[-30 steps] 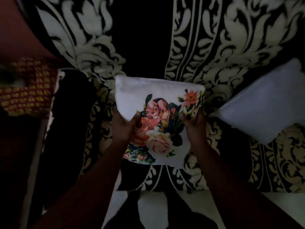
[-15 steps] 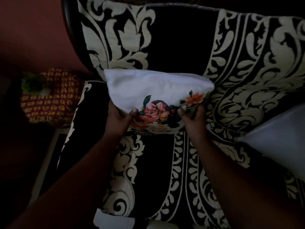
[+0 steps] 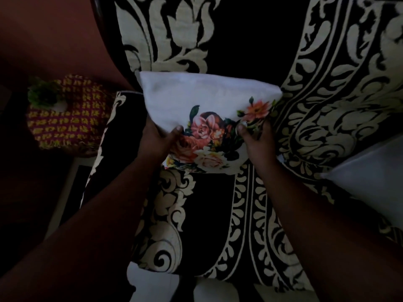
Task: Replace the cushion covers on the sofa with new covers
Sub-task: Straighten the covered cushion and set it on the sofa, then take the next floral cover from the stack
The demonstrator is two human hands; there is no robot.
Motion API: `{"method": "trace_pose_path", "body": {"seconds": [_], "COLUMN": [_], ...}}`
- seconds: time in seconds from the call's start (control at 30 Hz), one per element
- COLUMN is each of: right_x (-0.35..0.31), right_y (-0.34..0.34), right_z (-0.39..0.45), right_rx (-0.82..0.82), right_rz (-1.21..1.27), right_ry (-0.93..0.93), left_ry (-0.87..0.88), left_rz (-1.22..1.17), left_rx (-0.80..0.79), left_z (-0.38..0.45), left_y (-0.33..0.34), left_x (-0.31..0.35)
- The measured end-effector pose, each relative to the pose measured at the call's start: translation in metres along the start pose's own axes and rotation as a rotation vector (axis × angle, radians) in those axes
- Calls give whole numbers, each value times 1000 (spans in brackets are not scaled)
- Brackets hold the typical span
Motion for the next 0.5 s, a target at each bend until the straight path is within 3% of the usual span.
{"method": "trace_pose_path", "body": {"seconds": [0.27, 0.33, 0.5], "right_x": [-12, -23, -72], "right_y": [-7, -19, -61], "right_z": [-24, -50, -132], "right_rx": [-42, -51, -34], "right_rz": [57, 69, 149], "right_ry": [100, 177, 264], "left_ry": [-139, -209, -200], "left_rz": [77, 105, 4], "left_rx": [22, 4, -132], "left_z": [-27, -58, -133], "left_y": [-5, -10, -23], "left_x": [16, 37, 107]}}
Point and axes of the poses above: each hand's wrist, its own z-axis towards the middle knuckle, its own y-axis out of the palm, x = y × z, the point moved 7 cm from there along z, towards the middle knuckle, and after that the axes turned 2 degrees about -y, right-handed, at the moved point
